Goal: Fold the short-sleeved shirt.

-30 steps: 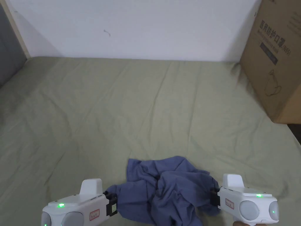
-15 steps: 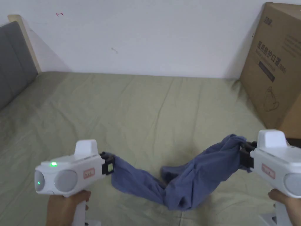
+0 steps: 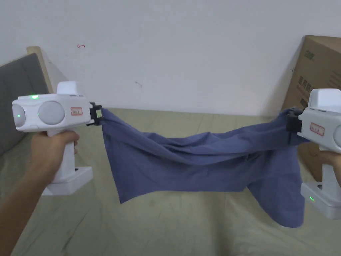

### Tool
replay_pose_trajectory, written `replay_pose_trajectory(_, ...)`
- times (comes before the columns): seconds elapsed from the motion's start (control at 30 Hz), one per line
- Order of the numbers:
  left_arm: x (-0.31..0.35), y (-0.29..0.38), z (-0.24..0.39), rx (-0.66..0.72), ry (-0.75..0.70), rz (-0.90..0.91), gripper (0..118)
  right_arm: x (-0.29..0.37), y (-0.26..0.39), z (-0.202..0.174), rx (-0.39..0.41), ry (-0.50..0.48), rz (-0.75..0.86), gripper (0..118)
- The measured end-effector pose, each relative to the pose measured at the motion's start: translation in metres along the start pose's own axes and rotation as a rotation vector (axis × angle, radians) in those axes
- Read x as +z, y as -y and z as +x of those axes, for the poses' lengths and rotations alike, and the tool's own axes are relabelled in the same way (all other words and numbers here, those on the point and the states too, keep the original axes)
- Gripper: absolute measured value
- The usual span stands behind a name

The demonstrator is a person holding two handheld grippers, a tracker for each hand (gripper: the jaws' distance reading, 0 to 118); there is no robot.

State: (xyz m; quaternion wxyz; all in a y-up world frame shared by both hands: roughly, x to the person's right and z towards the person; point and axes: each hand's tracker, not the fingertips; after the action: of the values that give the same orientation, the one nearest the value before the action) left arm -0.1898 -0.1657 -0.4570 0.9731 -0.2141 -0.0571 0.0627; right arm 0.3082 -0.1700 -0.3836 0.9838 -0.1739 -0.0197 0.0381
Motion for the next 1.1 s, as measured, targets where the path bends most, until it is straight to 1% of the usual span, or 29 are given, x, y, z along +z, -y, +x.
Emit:
replay_pose_trajectory(0.1,-0.02,-0.031,-0.004,-0.02,-0.021,0.012,4,-0.02,-0.02,-0.001,0.021,0.028,0.019,6)
replay_pose_trajectory(0.2,-0.044,-0.054,-0.011,0.002,-0.046,0.021,4,-0.04,-0.032,-0.001,0.013,0.04,0.024,6)
replay_pose_trajectory(0.27,-0.06,-0.063,-0.013,-0.011,-0.073,0.037,4,-0.052,-0.035,-0.004,0.009,0.048,0.027,6)
replay_pose_trajectory(0.37,-0.083,-0.067,-0.015,-0.037,-0.116,0.039,4,-0.075,-0.032,-0.011,0.005,0.045,0.02,6)
replay_pose_trajectory(0.5,-0.115,-0.059,-0.027,-0.009,-0.144,0.027,4,-0.108,-0.015,-0.022,-0.011,0.035,-0.006,6)
replay_pose_trajectory(0.67,-0.155,-0.019,-0.041,-0.009,-0.172,-0.038,4,-0.148,0.028,-0.035,-0.045,0.024,-0.085,6)
replay_pose_trajectory(0.87,-0.186,0.055,-0.059,0.003,-0.195,-0.172,4,-0.178,0.094,-0.041,-0.083,0.023,-0.2,6)
replay_pose_trajectory(1.0,-0.181,0.103,-0.069,0.037,-0.187,-0.23,4,-0.175,0.135,-0.044,-0.087,0.028,-0.259,6)
replay_pose_trajectory(1.1,-0.164,0.139,-0.075,0.05,-0.179,-0.272,4,-0.16,0.165,-0.043,-0.09,0.017,-0.305,6)
